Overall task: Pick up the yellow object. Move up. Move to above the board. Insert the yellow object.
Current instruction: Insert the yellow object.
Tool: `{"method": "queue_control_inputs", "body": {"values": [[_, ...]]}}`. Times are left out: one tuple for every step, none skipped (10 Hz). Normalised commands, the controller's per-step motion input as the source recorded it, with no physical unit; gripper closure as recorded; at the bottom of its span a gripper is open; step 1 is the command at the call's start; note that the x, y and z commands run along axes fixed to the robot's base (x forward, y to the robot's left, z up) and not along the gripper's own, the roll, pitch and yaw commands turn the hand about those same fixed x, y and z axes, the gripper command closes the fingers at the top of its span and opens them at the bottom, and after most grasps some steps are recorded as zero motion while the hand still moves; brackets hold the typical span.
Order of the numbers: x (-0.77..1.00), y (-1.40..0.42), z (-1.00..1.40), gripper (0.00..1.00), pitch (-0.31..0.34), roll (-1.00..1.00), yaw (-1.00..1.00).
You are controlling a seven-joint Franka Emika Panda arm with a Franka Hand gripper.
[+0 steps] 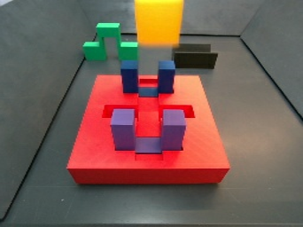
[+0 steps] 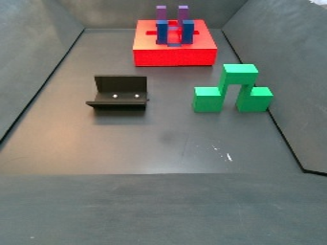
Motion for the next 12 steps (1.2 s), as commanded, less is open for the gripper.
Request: {"method": "queue_control_inputs", "body": {"values": [[0.0,-0.23,-0.85,1.0,-0.121,0.01,0.09],[0.06,-0.05,-0.77,1.0,-0.124,0.0,0.01],[0.12,0.0,-0.7,1.0,-0.064,0.12,-0.11],[0.09,0.0,-0.72,1.0,-0.057,0.14,-0.18],[0.03,0.0,-0.7,1.0,-0.036,0.15,-0.18],[0.0,0.0,-0.58,1.0,-0.024,0.09,-0.14],[0.0,0.0,-0.53,1.0,-0.013,0.07,-0.13],[0.0,0.0,-0.47,1.0,-0.009,0.04,-0.12],[0.0,0.0,-0.29,1.0,0.0,0.0,-0.02],[0.0,0.0,-0.11,1.0,0.0,0.0,0.0],[0.0,0.01,0.01,1.0,-0.01,-0.11,0.14],[0.0,0.0,0.0,1.0,-0.017,-0.06,0.15]]}}
